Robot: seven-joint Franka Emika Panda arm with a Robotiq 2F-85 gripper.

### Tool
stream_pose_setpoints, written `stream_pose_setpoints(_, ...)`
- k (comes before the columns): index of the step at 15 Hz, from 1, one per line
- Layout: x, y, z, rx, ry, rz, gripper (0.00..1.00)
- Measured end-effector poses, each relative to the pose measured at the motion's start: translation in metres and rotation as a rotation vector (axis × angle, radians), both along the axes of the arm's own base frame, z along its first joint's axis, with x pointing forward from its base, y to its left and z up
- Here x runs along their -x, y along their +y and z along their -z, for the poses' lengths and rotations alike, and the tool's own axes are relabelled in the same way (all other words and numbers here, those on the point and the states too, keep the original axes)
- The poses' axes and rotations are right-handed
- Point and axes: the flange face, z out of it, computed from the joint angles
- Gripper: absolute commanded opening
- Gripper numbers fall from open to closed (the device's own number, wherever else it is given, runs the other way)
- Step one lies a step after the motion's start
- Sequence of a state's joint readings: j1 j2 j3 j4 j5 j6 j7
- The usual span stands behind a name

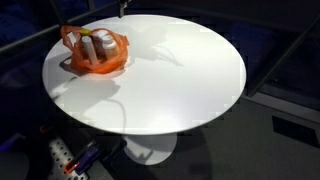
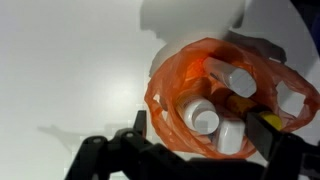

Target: Remove the white roll on container from the plastic bag and put it on the table

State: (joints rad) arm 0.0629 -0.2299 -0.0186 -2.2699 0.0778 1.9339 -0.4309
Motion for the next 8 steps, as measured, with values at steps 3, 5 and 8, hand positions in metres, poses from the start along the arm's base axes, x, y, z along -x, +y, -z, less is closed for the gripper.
stream_pose_setpoints(3,0.006,0.023,0.009,0.041,0.016,-0.074,1.0)
stream_pose_setpoints(5,0.011,0.037,0.016,0.068,0.025,-0.125,1.0)
stream_pose_setpoints(8,0.021,0.054,0.028,0.11,0.032,-0.199,1.0)
